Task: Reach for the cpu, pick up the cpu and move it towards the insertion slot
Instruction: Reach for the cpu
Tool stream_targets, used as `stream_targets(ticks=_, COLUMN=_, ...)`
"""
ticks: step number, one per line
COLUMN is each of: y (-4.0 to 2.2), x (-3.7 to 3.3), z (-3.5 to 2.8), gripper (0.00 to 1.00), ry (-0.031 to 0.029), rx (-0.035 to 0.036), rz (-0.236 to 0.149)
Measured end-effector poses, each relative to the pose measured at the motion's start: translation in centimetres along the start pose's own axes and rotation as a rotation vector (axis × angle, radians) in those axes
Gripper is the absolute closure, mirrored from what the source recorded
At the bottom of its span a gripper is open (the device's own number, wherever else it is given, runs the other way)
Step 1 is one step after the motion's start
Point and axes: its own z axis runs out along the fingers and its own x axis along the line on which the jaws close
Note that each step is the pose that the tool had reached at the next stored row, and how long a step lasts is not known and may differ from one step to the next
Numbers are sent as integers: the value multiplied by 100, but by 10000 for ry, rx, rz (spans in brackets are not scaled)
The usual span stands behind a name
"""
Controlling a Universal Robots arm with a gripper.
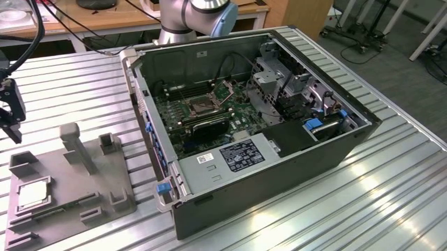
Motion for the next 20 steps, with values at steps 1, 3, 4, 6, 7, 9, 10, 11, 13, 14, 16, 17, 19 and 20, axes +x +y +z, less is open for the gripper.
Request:
stream_targets(ticks=1, y=-4, x=0, z=3, gripper=33, ry=-1, rx=-1, rz=0)
stream_targets(ticks=3, y=-12, x=2, z=7, gripper=33, ry=-1, rx=-1, rz=0)
stream_targets(ticks=4, y=-16, x=3, z=8, gripper=33, ry=0, rx=0, rz=1)
stream_targets(ticks=6, y=-24, x=3, z=10, gripper=33, ry=-1, rx=0, rz=0)
stream_targets(ticks=7, y=-28, x=4, z=11, gripper=33, ry=0, rx=0, rz=0)
stream_targets(ticks=9, y=-34, x=5, z=14, gripper=33, ry=-1, rx=0, rz=1)
stream_targets(ticks=10, y=-37, x=6, z=14, gripper=33, ry=0, rx=0, rz=0)
stream_targets(ticks=11, y=-42, x=6, z=15, gripper=33, ry=0, rx=0, rz=0)
stream_targets(ticks=13, y=-55, x=8, z=18, gripper=33, ry=0, rx=0, rz=0)
stream_targets(ticks=14, y=-60, x=9, z=20, gripper=33, ry=-1, rx=-1, rz=0)
stream_targets(ticks=16, y=-66, x=9, z=23, gripper=33, ry=-2, rx=-2, rz=1)
stream_targets(ticks=17, y=-68, x=9, z=24, gripper=33, ry=-1, rx=-1, rz=2)
stream_targets(ticks=19, y=-73, x=9, z=27, gripper=33, ry=-1, rx=-1, rz=0)
stream_targets(ticks=20, y=-75, x=9, z=29, gripper=33, ry=-1, rx=-1, rz=1)
